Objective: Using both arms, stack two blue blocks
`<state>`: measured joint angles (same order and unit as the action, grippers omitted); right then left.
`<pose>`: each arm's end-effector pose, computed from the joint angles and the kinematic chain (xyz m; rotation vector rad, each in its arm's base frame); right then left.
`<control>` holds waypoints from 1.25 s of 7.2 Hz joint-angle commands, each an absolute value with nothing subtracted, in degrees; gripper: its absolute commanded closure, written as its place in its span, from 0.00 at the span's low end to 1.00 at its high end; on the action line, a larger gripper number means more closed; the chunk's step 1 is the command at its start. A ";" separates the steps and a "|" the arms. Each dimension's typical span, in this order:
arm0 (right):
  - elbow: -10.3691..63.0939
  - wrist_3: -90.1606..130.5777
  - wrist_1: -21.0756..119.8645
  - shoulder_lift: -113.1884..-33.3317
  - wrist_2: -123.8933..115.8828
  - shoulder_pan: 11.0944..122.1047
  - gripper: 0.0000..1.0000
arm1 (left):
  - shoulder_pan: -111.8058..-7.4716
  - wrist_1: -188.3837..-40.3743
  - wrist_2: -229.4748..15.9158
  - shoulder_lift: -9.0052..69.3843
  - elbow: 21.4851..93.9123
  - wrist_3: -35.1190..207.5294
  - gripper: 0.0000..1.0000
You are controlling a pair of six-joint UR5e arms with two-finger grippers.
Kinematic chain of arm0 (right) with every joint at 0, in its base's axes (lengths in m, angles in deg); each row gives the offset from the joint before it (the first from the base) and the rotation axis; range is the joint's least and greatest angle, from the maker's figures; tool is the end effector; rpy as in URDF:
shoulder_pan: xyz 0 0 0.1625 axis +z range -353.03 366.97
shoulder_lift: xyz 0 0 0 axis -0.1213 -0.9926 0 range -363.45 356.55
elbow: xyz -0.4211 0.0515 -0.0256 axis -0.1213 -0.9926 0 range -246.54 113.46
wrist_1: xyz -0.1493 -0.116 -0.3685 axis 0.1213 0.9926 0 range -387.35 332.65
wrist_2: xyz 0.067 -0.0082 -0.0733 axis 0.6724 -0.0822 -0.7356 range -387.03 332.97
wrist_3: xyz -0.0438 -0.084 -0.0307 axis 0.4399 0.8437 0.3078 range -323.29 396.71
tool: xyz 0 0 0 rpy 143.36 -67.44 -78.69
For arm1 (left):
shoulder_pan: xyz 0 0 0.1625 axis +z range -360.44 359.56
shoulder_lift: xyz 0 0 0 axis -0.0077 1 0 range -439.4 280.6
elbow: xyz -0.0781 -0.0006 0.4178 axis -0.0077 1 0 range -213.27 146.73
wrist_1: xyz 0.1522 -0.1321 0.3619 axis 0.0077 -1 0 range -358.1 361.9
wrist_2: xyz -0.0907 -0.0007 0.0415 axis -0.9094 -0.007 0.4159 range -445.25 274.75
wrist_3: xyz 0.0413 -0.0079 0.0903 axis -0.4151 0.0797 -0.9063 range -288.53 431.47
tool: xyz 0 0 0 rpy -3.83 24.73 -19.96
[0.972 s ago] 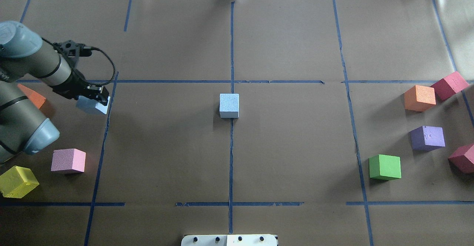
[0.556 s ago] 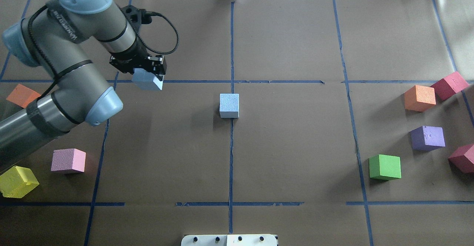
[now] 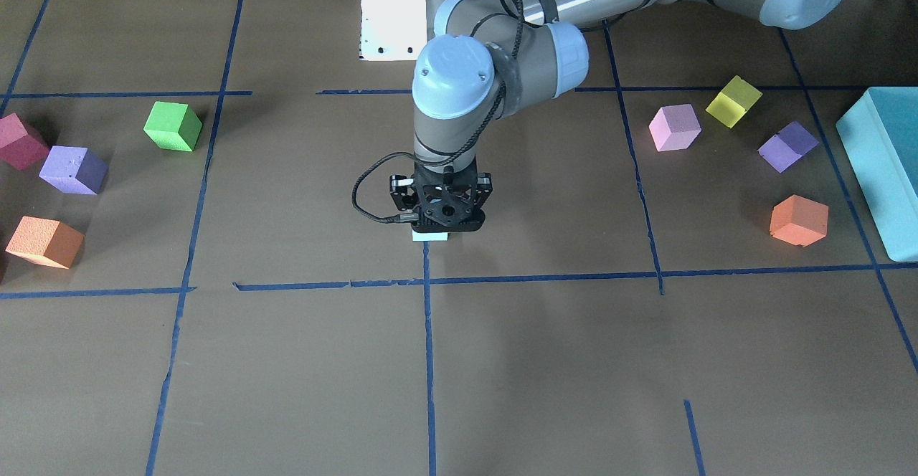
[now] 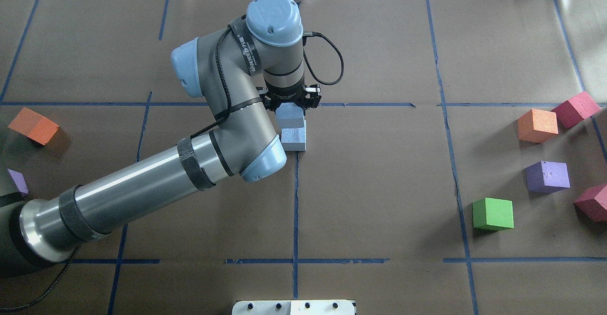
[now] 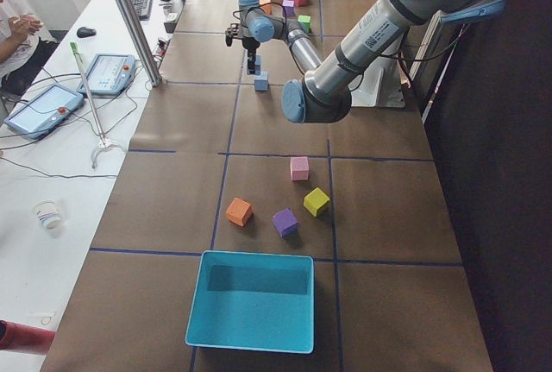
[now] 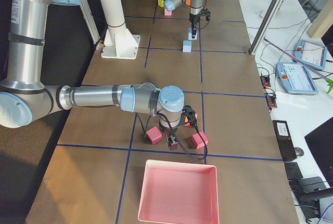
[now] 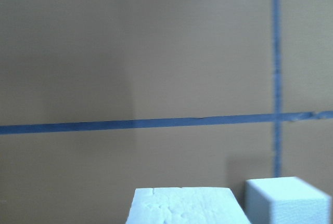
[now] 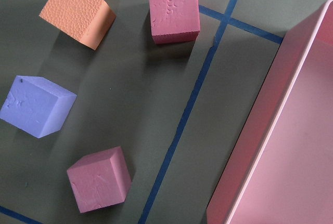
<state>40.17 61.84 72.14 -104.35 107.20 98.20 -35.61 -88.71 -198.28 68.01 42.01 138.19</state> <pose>0.0724 -0.4032 0.6177 0.1173 -0.7699 -0.3711 0.5849 -0.5275 0.1237 0.0300 0.8366 -0.0432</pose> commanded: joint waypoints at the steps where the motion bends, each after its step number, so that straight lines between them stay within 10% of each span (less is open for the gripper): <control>1: 40.33 61.76 72.14 -104.35 107.27 98.20 0.00 | -33.40 -88.63 -196.43 68.52 40.73 138.80 0.89; 5: 40.33 61.76 72.14 -104.26 107.27 98.20 0.00 | -33.67 -88.63 -196.34 67.38 40.82 138.10 0.84; 6: 40.16 61.76 72.14 -104.26 107.27 98.20 0.00 | -33.67 -88.89 -196.43 67.20 40.82 138.10 0.18; 7: 40.15 61.76 72.14 -104.26 107.27 98.20 0.00 | -33.67 -89.33 -195.56 66.24 41.34 138.10 0.00; 9: 40.24 61.76 72.14 -104.18 107.27 98.20 0.00 | -34.27 -88.81 -195.72 66.49 43.70 138.01 0.00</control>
<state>40.18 61.76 72.14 -104.24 107.27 98.20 -33.85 -89.10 -195.73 66.53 42.05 138.07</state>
